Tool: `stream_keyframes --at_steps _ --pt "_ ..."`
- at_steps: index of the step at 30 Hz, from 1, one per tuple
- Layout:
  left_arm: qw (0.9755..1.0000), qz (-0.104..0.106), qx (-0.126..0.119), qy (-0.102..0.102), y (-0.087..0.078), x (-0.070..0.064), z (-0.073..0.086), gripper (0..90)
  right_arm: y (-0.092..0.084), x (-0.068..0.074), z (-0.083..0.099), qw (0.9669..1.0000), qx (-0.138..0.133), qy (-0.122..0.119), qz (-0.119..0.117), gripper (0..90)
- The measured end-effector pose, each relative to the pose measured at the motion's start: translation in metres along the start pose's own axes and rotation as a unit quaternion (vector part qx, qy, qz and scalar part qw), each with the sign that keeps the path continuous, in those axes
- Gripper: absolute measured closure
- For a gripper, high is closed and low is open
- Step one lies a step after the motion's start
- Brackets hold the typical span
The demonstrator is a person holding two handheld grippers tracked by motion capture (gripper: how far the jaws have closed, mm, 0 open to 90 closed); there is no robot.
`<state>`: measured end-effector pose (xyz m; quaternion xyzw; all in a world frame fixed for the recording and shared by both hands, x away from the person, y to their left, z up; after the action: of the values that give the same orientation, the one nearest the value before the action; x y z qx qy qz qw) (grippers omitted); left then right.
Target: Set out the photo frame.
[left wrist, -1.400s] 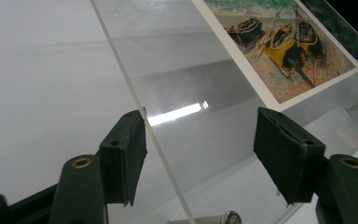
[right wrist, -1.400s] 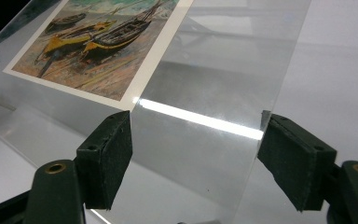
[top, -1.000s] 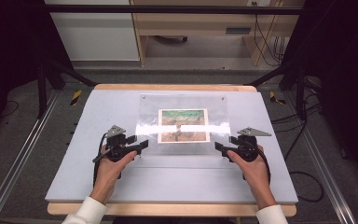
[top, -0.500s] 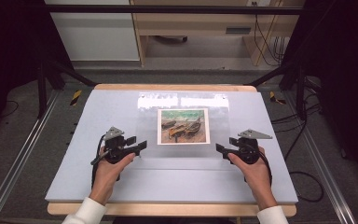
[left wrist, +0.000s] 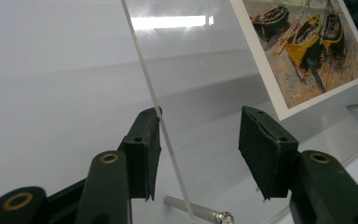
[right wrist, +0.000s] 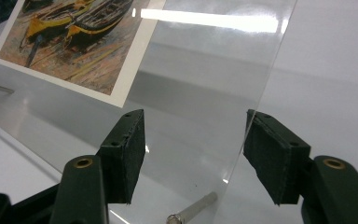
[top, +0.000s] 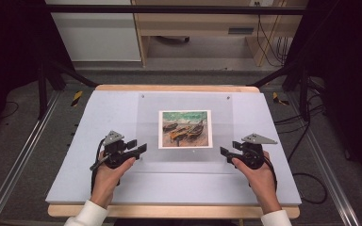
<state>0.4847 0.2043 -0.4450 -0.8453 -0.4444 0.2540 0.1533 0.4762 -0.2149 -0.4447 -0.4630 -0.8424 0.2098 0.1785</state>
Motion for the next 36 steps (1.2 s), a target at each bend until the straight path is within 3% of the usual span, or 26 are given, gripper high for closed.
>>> stream_keyframes --at_steps 23,36 --pt "0.9998 -0.015 0.001 0.009 -0.013 -0.009 0.008 56.2 -0.016 0.006 0.009 0.9999 -0.003 -0.007 0.011 52.8" --pt "0.9993 -0.037 0.004 0.011 -0.023 -0.018 0.017 61.6 -0.025 0.011 0.016 0.9998 0.001 -0.005 0.021 60.2"
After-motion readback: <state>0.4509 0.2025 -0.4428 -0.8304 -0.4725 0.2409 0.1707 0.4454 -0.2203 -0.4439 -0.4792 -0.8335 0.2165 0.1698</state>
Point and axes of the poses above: each handheld gripper's, and its own axes: y roughly forward along the jaws, z roughly out of its underside, x roughly to its left, the point moved 1 cm from there along y, roughly forward along the jaws, and after that the axes turned 4 degrees about -y, right-handed, at the moved point
